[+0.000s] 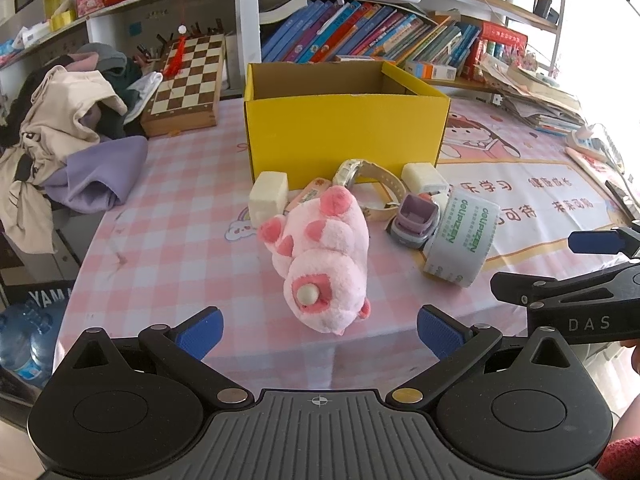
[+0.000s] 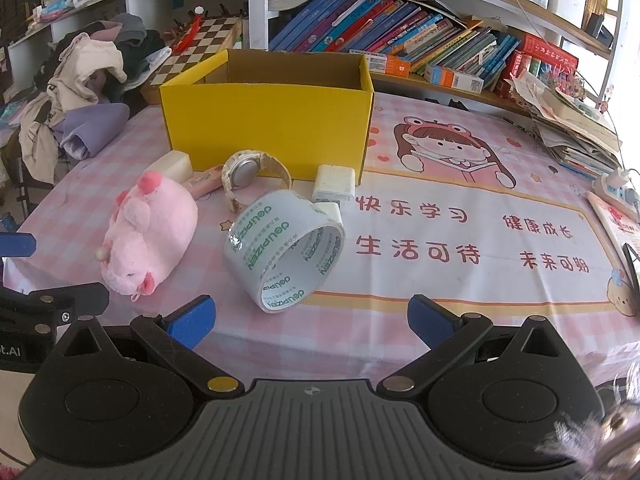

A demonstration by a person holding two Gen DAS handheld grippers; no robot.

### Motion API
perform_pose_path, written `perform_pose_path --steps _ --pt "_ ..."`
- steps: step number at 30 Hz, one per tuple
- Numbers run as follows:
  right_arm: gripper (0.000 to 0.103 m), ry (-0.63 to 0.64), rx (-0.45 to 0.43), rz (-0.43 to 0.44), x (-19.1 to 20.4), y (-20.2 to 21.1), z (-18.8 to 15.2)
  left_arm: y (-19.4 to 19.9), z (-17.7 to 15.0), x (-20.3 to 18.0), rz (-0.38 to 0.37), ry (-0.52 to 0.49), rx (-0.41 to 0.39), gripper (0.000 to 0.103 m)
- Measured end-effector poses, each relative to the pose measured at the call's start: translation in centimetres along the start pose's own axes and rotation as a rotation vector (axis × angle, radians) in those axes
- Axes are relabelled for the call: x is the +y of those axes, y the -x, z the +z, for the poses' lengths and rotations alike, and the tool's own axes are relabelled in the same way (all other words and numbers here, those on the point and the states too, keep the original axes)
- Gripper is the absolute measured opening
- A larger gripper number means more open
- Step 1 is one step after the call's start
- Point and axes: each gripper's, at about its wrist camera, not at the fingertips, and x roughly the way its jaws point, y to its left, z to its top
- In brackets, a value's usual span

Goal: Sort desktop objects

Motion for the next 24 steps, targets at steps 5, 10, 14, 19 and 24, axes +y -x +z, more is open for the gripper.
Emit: perform_pose_path --steps 5,10,14,19,24 --pt "0.103 0.005 -0.002 0.005 0.10 0.14 -0.14 0.28 -0.06 -0.15 0.008 -0.001 -0.003 0.103" --pt "0.103 0.004 -0.007 0.008 0.07 0.26 -0.15 0.47 -0.13 -0.26 0.013 -0.005 -0.006 0.103" --pt "0.103 0.004 -0.009 0.009 0.08 0.30 -0.20 0.51 -0.16 -0.21 0.015 -0.003 -0.008 0.103" --pt "0.103 0.004 -0.010 0.009 0.11 0.34 -0.17 0.55 -0.15 -0.12 0.019 -0.004 -0.009 0.103" --pt "0.103 0.001 -0.011 0.010 0.08 0.40 -0.10 0.56 -0.13 -0.11 0.020 -0.007 -0.009 0.103"
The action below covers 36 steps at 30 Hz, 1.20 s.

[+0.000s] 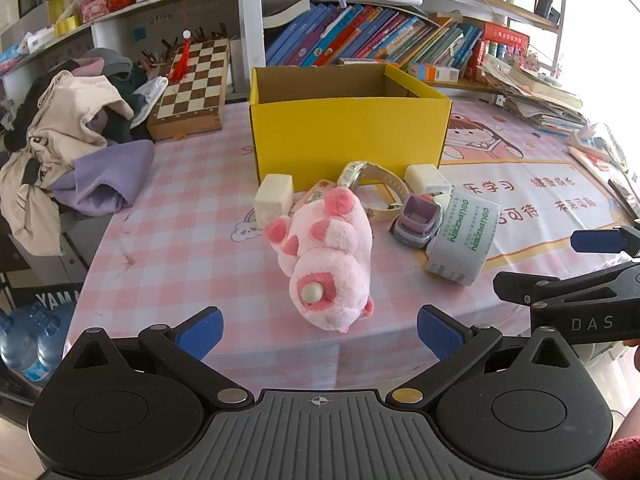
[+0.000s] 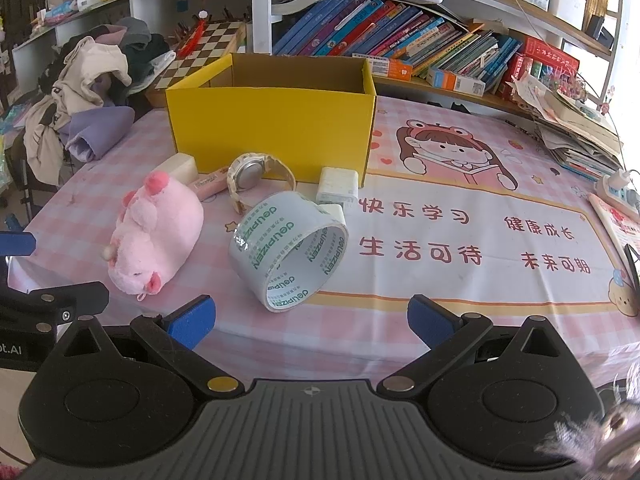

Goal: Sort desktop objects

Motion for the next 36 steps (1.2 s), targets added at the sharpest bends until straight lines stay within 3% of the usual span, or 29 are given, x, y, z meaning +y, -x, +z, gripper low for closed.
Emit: perform_pose_path --steps 36 --pt "0.103 0.002 0.003 -0.010 -0.04 -0.28 0.02 -0.50 0.16 0.16 -0.018 -0.004 0.007 0.103"
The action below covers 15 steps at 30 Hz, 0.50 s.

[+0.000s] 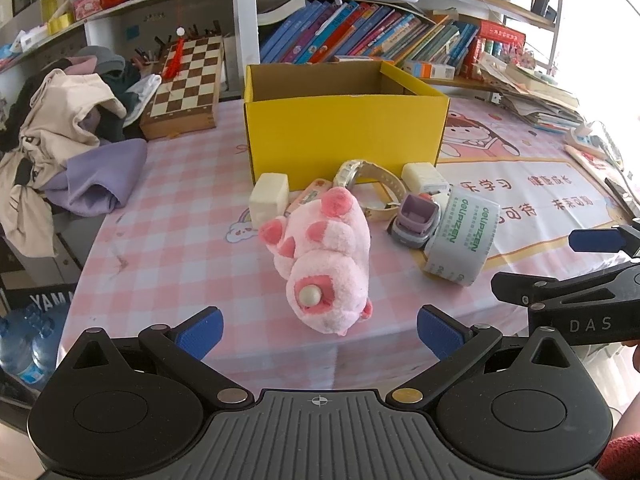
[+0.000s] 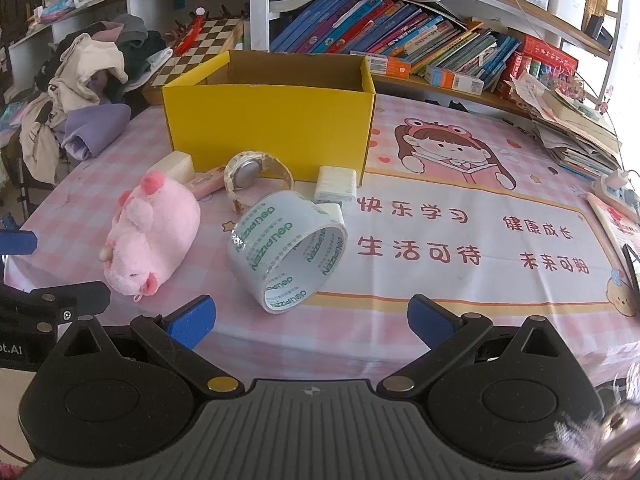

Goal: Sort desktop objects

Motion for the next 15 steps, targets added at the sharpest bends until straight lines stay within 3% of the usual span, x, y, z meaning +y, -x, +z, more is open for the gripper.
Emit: perform_pose_path --steps 15 --pt "0.103 0.010 0.012 0.004 0.46 -0.28 0.00 -0.06 -0.01 0.08 -0.008 -0.001 0.008 0.103"
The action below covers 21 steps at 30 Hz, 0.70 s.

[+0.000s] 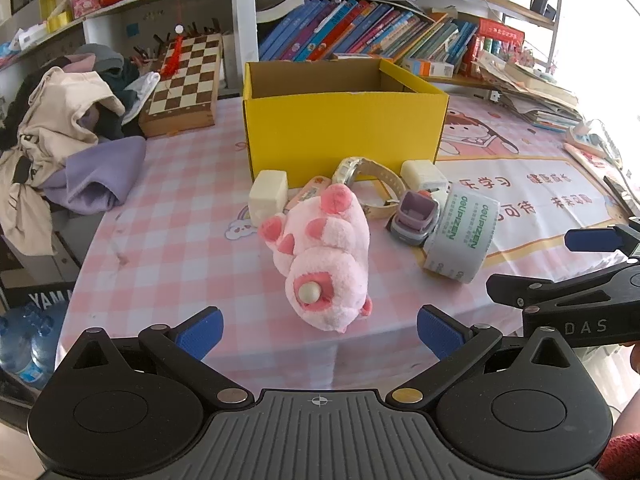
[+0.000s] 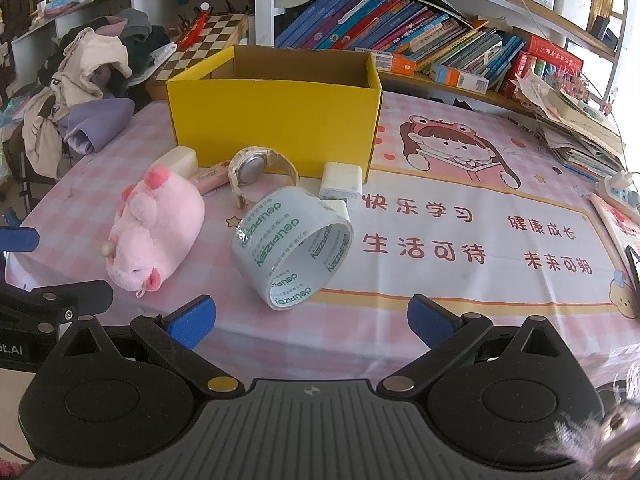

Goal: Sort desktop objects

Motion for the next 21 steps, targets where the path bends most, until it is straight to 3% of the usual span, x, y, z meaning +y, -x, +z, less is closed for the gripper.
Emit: perform_pose_path --steps 21 --pt "0.103 0.001 0.003 0.005 0.27 0.03 -0.02 0.22 -0.35 0.14 0.001 0.005 0.005 0.103"
